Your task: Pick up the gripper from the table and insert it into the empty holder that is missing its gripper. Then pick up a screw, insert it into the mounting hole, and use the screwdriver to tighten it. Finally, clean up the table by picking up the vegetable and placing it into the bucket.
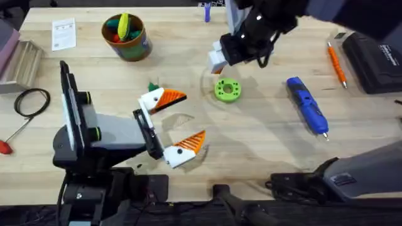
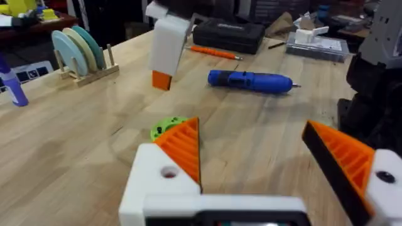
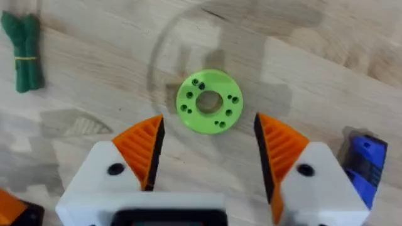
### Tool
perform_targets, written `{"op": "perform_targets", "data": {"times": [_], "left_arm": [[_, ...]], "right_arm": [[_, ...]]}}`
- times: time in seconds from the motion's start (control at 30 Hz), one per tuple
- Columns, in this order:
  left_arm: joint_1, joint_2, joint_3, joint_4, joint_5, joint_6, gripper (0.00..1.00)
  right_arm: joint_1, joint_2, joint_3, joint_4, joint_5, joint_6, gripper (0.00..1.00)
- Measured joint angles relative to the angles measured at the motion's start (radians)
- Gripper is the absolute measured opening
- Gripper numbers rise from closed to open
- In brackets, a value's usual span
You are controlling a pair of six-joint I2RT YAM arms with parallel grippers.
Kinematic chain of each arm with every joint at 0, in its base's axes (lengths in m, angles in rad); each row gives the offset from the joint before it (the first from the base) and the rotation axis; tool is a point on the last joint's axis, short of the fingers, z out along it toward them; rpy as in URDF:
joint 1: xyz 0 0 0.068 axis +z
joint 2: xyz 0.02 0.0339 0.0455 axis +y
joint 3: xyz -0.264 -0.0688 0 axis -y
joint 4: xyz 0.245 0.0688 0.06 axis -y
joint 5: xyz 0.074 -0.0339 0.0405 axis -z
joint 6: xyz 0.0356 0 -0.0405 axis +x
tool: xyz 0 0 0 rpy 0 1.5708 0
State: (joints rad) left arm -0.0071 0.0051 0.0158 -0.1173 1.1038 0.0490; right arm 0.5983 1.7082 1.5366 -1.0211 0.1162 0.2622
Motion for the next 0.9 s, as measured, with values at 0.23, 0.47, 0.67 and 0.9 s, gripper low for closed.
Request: {"op": "perform_targets", "data": {"times": [0.23,0.47,0.67,0.9], "left_arm": [[0.000,0.000,0.000,0.000,0.000,0.000,0.986],[0.000,0.000,0.000,0.000,0.000,0.000,0.986],[0.000,0.000,0.000,0.000,0.000,0.000,0.986],[0.000,0.000,0.000,0.000,0.000,0.000,0.986]], "right_arm": [[0.000,0.098,-0.015,0.022,0.000,0.007,0.816],[0.000,0.175,-0.015,0.031,0.000,0.007,0.767],[0.000,0.220,-0.015,0.059,0.000,0.013,0.715],[0.000,0.236,-0.015,0.074,0.000,0.031,0.643]]}}
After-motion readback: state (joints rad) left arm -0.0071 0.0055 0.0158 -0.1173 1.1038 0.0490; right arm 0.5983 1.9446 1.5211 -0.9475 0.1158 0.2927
